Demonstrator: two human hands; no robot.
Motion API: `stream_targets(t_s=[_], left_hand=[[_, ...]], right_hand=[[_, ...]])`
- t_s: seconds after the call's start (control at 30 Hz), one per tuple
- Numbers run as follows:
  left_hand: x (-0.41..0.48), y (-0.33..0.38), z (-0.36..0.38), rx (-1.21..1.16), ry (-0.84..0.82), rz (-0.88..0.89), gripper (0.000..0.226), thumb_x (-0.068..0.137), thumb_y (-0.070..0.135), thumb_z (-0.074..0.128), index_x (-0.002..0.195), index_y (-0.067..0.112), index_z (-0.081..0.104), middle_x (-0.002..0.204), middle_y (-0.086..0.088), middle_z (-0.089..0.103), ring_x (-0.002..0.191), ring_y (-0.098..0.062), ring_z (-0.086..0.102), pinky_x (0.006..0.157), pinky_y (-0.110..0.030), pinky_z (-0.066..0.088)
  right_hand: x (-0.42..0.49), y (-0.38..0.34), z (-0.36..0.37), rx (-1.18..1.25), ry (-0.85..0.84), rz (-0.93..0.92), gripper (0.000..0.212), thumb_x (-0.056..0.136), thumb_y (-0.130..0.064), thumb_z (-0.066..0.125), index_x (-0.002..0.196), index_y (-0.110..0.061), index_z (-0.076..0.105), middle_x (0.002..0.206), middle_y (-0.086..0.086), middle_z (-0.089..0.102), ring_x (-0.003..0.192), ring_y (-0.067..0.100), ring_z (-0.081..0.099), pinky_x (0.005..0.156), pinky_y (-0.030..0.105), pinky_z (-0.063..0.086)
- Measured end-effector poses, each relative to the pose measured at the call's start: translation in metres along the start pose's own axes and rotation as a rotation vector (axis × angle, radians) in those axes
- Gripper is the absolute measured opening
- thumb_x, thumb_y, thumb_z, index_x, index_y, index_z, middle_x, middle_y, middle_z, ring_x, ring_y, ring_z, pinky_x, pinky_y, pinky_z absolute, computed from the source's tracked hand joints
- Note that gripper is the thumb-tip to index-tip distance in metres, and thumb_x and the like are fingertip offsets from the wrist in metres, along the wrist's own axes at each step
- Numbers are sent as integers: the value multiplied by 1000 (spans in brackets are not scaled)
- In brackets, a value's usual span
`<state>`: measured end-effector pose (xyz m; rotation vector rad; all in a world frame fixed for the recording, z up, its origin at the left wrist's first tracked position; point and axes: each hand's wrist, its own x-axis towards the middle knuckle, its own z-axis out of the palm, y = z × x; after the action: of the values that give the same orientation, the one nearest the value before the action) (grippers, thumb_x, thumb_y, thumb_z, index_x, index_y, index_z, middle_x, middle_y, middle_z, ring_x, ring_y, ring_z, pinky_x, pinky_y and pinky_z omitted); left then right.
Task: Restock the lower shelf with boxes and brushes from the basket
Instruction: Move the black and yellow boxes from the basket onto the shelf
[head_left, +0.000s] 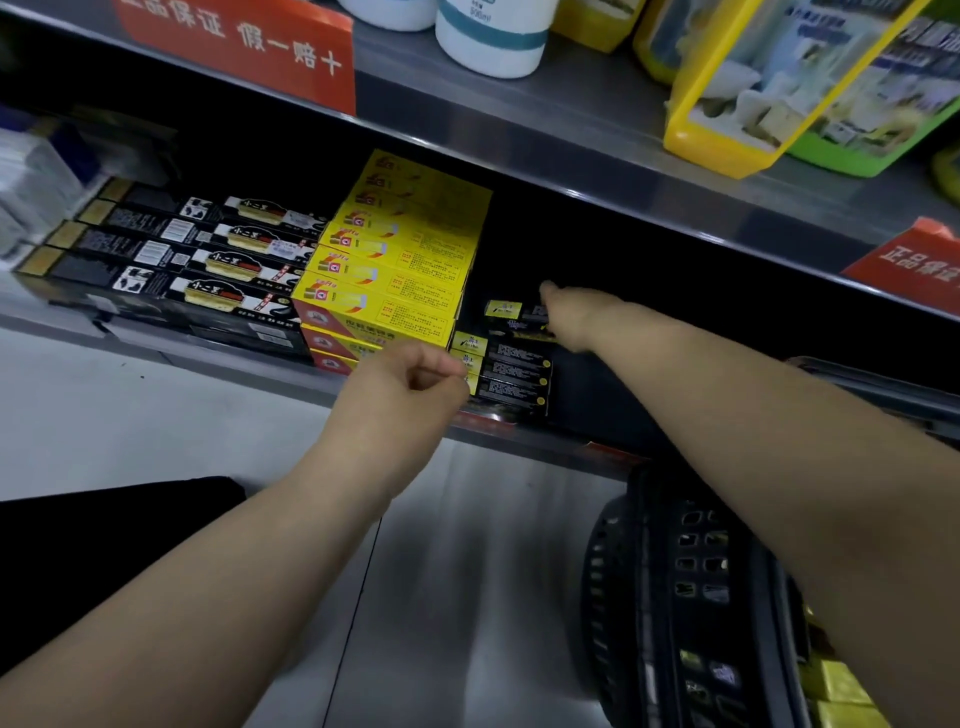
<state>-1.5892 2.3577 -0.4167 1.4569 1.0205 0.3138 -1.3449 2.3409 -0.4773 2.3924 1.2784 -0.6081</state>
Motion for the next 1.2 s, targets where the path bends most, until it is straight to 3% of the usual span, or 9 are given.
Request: stream_targets(t_s=[0.07,0.2,0.3,0.5,0.63,0.77,0.87,1.0,1.2], left_hand=[[0,0,0,-2,-9,-1,11,84,10,61,80,20,64,76,-2,63,64,-8,53,50,-8,39],[-1,-2,0,6,-42,-13,11,84,11,61,80,20,64,83,-6,66,69,-11,54,59,-17,43],[-3,-1,0,10,-54,-22,11,84,10,60,81,20,64,87,-9,68,72,-13,56,66,-24,44],[-8,11,15,-10,-96,26,14,85,6,58,81,19,63,76,-2,63,66,-10,53,52,-8,39],[-20,20,36,30,-184,98,11,85,8,60,83,18,64,74,1,61,70,-11,55,51,-6,37],[-38,34,67,170,-262,251,18,82,5,58,80,22,59,73,3,61,72,-18,58,69,-23,46],[-58,44,89,373,-317,475,15,79,11,58,87,23,59,80,8,63,82,-16,61,80,-35,50],[-83,58,109,595,-417,766,14,84,22,57,94,32,57,90,17,61,92,-7,54,83,-28,46],[-102,68,131,834,-692,917,14,92,31,49,105,36,53,97,23,51,95,1,42,80,-17,36]], right_hand=[[17,-6,10,8,-6,-21,68,87,-5,53,146,-16,20,128,14,49,103,28,55,69,29,39],[37,-11,33,72,-63,-69,57,93,-14,49,144,-22,24,133,14,45,94,26,52,63,25,38],[40,-10,43,59,-94,-74,58,96,-18,45,147,-28,20,142,12,37,116,30,48,76,29,38],[4,-13,5,19,-63,-184,51,92,-26,55,139,-17,38,131,11,47,109,27,52,77,28,41],[-62,0,-39,267,36,-249,39,88,-26,62,125,-15,53,119,4,56,104,19,55,84,26,44],[-146,34,-51,580,143,-258,25,86,-18,65,111,-15,61,103,1,63,89,12,61,74,11,46],[-204,65,-43,738,241,-242,15,87,-13,63,101,-20,62,100,2,66,94,18,64,85,25,51],[-260,111,-9,788,262,-102,14,88,-9,62,98,-18,61,98,7,66,96,26,64,87,35,50],[-295,171,71,664,80,125,18,89,-15,60,107,-12,63,92,1,66,84,13,61,75,16,46]])
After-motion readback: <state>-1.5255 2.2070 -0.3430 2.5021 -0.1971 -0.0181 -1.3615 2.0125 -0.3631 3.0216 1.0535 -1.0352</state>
